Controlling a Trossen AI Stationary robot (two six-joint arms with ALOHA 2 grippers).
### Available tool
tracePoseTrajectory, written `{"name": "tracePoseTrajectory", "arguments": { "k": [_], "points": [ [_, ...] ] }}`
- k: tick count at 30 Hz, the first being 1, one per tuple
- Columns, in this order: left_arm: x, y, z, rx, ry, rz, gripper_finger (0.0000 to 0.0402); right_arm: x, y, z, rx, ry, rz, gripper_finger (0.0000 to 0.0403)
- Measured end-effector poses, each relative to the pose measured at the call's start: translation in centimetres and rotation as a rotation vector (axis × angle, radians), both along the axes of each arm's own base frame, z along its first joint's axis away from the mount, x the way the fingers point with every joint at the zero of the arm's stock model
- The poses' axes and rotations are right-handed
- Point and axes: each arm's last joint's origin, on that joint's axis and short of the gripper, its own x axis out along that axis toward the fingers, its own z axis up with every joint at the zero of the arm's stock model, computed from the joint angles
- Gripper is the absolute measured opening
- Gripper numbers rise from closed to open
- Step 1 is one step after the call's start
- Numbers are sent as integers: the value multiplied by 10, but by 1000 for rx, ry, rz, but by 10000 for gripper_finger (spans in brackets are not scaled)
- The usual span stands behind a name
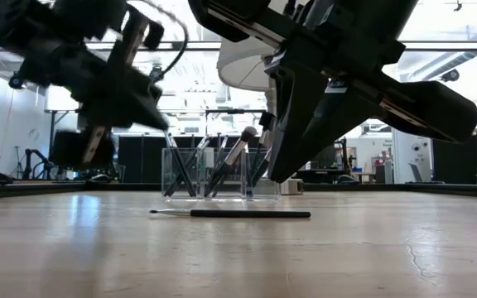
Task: Put items in baskets/containers
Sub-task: Put the eyeshadow brush into the transparent organizer
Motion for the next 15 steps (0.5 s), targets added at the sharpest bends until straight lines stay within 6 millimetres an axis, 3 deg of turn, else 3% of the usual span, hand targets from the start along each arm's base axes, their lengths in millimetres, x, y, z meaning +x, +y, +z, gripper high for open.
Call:
{"name": "tracePoseTrajectory", "arguments": {
  "k": [7,15],
  "points": [
    [0,-7,-24,-171,70,73,0,-1,-8,7,-44,-1,-8,8],
    [15,-13,-42,-183,134,135,0,-12,-18,26,-96,47,-17,8]
  ]
}}
